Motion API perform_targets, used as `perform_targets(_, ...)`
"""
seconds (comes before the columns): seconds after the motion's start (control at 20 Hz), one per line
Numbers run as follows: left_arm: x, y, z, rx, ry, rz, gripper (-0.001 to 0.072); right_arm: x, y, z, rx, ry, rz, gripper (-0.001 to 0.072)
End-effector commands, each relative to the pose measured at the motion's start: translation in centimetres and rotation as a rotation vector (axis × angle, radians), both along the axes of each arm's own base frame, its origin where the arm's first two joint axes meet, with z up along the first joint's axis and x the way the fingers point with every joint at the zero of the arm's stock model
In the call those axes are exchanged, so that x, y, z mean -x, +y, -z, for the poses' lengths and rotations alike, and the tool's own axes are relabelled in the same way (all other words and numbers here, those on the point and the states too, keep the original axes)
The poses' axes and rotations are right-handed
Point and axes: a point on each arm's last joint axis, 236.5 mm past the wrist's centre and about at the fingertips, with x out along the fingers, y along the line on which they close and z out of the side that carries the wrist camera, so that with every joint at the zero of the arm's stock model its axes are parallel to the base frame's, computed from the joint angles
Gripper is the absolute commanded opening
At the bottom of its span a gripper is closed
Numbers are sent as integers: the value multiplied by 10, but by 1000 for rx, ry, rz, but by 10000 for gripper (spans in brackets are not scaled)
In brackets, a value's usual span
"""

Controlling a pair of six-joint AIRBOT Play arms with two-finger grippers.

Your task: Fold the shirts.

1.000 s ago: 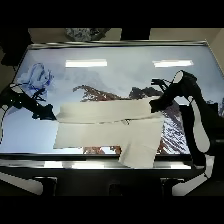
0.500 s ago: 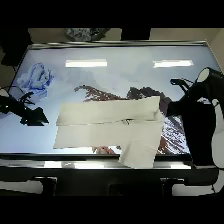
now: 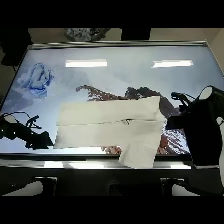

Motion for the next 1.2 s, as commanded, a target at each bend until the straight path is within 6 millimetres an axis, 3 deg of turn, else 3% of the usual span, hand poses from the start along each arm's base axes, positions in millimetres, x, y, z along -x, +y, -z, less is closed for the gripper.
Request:
perform_targets(0.0,-7,-13,10,16,-61,-36,373,4,2,3,-9,-5,-20,516)
perform_targets(0.15,-23,-22,12,19,-112,-60,372,9,3,4,-14,3,-36,523)
perform_targets(0.3,-15,-32,18,22,-88,-38,368,25,6,13,-24,38,-47,523)
perform_targets(0.4,-9,-34,20,26,-74,-39,139,41,9,20,-29,61,-57,523)
perform_targets(0.5,-6,-35,19,36,-61,-31,94,60,22,25,-77,56,-90,525)
perform_targets(0.55,-5,-35,19,36,-60,-30,46,70,35,27,-124,39,-100,569)
perform_targets(0.8,-4,-36,18,41,-54,-28,29,108,68,59,-215,34,-24,578)
perform_targets(1.1,-3,-37,17,47,-55,-16,29,114,87,80,-273,23,81,534)
perform_targets(1.15,-3,-37,17,48,-58,-9,29,111,88,82,-275,11,98,432)
